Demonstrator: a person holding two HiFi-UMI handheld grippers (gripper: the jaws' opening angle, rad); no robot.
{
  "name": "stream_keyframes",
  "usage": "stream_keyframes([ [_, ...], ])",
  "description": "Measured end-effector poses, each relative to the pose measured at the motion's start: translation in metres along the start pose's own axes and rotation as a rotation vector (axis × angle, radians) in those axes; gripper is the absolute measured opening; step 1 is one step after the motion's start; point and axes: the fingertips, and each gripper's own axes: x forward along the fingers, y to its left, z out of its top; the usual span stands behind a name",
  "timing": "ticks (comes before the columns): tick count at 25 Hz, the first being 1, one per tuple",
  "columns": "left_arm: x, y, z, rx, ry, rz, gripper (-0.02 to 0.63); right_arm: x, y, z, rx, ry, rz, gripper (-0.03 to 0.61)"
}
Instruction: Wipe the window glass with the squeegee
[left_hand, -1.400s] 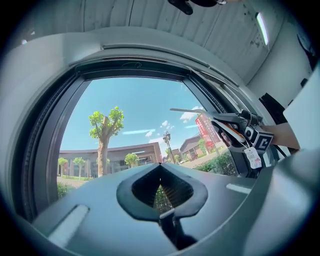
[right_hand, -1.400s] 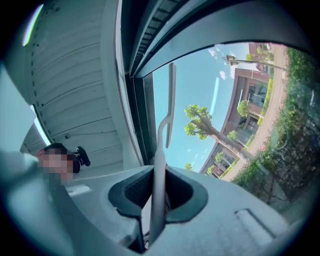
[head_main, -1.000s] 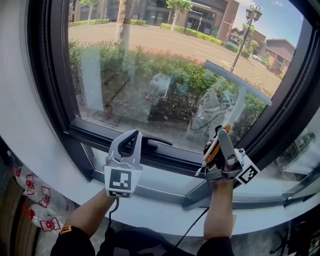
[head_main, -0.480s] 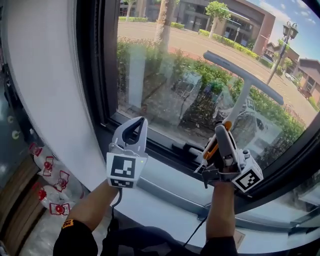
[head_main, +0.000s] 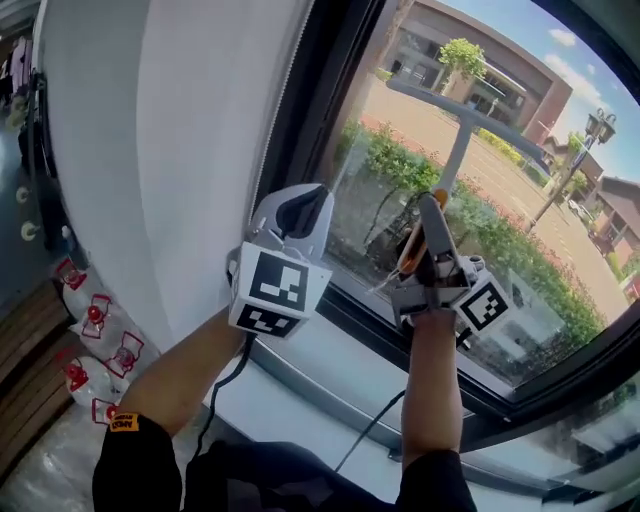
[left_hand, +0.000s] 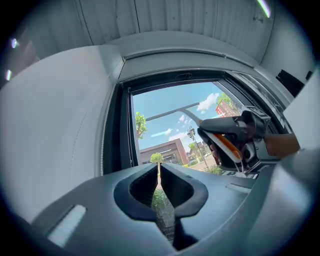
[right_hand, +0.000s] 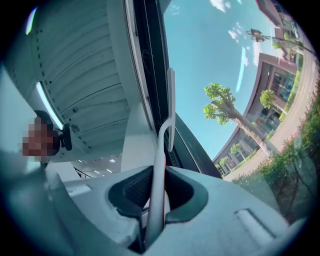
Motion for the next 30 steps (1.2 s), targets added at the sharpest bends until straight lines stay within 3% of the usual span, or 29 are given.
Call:
stream_keyframes([
  [14,0.013,0.018,0.003,-0.066,-0.073,-0.123,0.021,0.052,-0.031,-0.005,0.038,-0.049,-0.103,0.046],
  [20,0.006,0.008,-0.030,-0.114,-0.031,-0.162,0.021,0.044,-0.048,-0.036,0.087,-0.038,-0.154,0.046],
  [30,-0.024,-0.009,-0.110,-0.167,0.079,-0.145,0.020,-0.021,-0.064,-0.122,0.212,-0.071,-0.215,0.046],
])
